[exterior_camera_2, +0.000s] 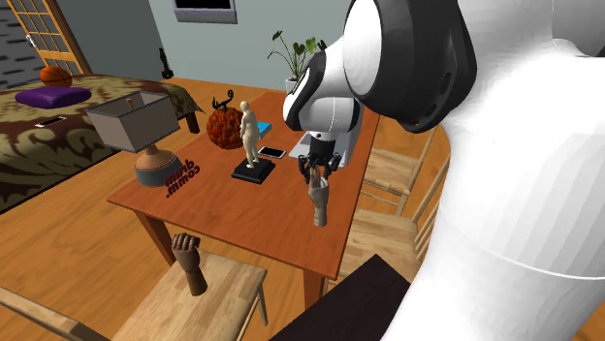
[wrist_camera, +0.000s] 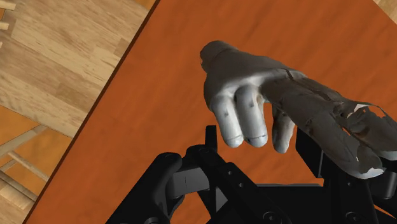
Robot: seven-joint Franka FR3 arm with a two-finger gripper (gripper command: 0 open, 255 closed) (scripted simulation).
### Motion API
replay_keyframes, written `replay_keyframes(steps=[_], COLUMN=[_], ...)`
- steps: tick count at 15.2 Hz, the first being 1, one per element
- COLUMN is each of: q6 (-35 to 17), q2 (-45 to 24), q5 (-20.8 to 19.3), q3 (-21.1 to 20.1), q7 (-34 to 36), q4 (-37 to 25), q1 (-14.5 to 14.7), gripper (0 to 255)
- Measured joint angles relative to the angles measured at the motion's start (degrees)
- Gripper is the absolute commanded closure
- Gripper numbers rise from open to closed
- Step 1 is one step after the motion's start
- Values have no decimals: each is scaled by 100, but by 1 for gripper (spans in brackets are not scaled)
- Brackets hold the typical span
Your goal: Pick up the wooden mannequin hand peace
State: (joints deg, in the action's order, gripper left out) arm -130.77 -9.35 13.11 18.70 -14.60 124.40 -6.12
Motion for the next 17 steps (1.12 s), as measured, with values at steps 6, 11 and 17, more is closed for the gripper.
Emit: replay_keyframes(steps=[6,11,17], q6=[32,330,754], q2=[28,231,499], q5=[-17,-150,-314], q3=[4,26,50], q7=[11,138,286], q4=[3,-110,-296], q1=[2,24,37], gripper=[255,255,255])
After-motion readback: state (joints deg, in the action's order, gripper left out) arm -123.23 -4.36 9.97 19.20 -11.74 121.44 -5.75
